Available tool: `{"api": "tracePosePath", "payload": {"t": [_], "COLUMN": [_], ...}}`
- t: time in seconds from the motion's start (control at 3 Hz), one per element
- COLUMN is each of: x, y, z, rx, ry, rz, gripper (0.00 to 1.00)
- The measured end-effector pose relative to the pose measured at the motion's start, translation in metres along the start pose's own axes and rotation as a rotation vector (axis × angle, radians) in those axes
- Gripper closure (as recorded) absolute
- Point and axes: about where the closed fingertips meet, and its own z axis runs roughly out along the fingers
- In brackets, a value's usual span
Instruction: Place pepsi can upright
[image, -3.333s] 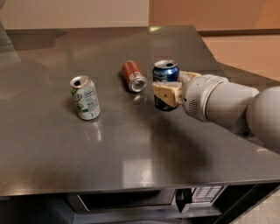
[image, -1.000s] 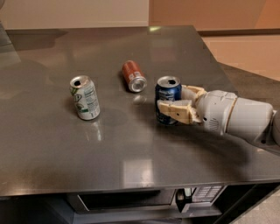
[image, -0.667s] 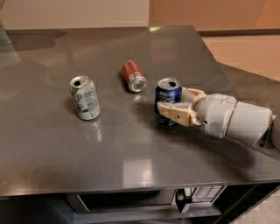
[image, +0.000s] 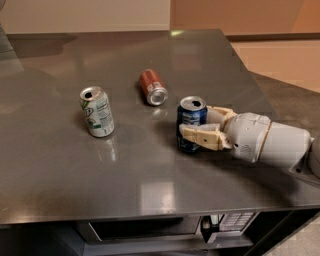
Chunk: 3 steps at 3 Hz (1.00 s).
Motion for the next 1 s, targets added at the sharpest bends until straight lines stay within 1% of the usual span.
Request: {"api": "tracePosePath", "payload": {"t": [0.33, 0.67, 1.0], "x": [0.0003, 0.0009, 0.001], "y": [-0.0012, -0.0026, -0.0026], "z": [0.0014, 0.0031, 0.0031], "rx": [0.004, 0.007, 0.007], "ry": [0.0, -0.001, -0.001], "rz": [0.02, 0.04, 0.04], "gripper": [0.12, 0.0, 0.0]}}
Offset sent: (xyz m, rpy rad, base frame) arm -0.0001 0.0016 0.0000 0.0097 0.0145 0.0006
